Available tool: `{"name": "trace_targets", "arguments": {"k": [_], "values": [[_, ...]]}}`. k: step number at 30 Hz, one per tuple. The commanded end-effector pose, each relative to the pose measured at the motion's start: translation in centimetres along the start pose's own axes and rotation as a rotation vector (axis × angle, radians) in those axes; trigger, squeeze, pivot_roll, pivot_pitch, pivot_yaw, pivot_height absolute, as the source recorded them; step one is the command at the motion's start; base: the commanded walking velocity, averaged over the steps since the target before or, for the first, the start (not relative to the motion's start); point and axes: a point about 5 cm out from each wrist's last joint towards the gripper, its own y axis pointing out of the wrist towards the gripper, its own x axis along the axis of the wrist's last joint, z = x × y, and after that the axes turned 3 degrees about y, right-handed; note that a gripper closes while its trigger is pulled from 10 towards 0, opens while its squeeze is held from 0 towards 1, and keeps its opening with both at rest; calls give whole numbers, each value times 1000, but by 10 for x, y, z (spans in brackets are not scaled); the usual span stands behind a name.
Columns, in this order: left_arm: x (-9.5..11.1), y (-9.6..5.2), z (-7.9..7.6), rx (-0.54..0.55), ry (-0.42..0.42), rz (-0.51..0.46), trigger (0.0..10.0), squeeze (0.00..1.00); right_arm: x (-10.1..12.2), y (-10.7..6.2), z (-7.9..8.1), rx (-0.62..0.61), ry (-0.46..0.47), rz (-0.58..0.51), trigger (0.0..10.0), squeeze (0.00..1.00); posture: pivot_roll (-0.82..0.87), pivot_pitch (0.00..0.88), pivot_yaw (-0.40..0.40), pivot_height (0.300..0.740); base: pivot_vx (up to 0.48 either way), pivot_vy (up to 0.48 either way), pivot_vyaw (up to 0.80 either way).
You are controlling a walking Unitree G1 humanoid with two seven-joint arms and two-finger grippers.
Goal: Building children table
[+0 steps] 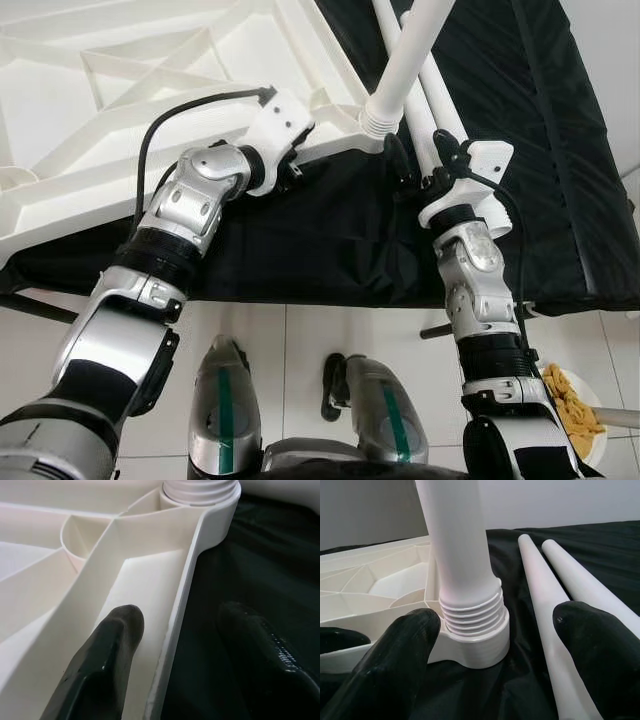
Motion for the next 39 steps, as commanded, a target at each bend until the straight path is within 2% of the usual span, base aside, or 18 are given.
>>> {"name": "trace_targets", "arguments": {"k": [1,5,6,7,11,13,14,15,16,17,20,23,26,31,32,39], "values": [[1,4,-3,-33,26,7,10000,0,1,-1,-4,-18,-1,5,10000,0,48,64,-50,740,0,0,0],[0,4,-3,-59,46,11,10000,0,1,-1,-5,-18,-3,9,10000,0,40,59,-42,740,0,0,0],[-2,4,-4,-71,48,13,2627,0,1,-1,-5,-18,-5,10,10000,0,40,59,-42,740,0,0,0],[-2,5,-4,-78,48,14,0,0,2,-1,-5,-18,-7,10,10000,0,40,59,-42,740,0,0,0],[-4,5,-5,-95,47,8,0,0,2,-2,-6,-21,-8,10,10000,0,32,54,-33,740,0,0,0],[-5,2,-11,-179,88,8,0,0,2,-4,-8,-26,-14,11,10000,0,15,44,-21,740,0,0,0],[-5,2,-11,-179,88,8,0,0,2,-4,-8,-26,-14,11,10000,0,15,44,-21,740,0,0,0],[-6,0,-14,-220,111,12,8980,0,2,-5,-9,-28,-16,12,10000,0,14,43,-21,740,0,0,0],[-6,0,-14,-220,111,12,8980,0,2,-5,-9,-28,-16,12,10000,0,14,43,-21,740,0,0,0],[-7,-1,-17,-258,128,14,10000,0,2,-6,-10,-31,-18,13,10000,0,12,41,-19,740,0,0,0],[-9,-3,-19,-283,141,20,10000,0,2,-7,-11,-33,-19,15,10000,0,10,40,-18,740,0,0,0],[-14,-14,-28,-382,207,20,10000,0,1,-8,-11,-29,-27,23,10000,0,9,38,-17,740,0,0,0],[-15,-21,-32,-422,222,14,10000,0,1,-7,-12,-24,-32,25,10000,0,8,39,-16,740,0,0,0],[-14,-33,-37,-451,219,-10,10000,0,3,-6,-14,-22,-37,24,10000,0,12,47,-19,740,0,0,0],[-11,-40,-40,-453,220,-32,10000,0,3,-5,-15,-14,-41,27,10000,0,19,52,-24,740,0,0,0],[1,-45,-52,-428,168,-107,10000,0,3,-1,-16,8,-46,40,10000,0,42,70,-38,740,0,0,0]]}}
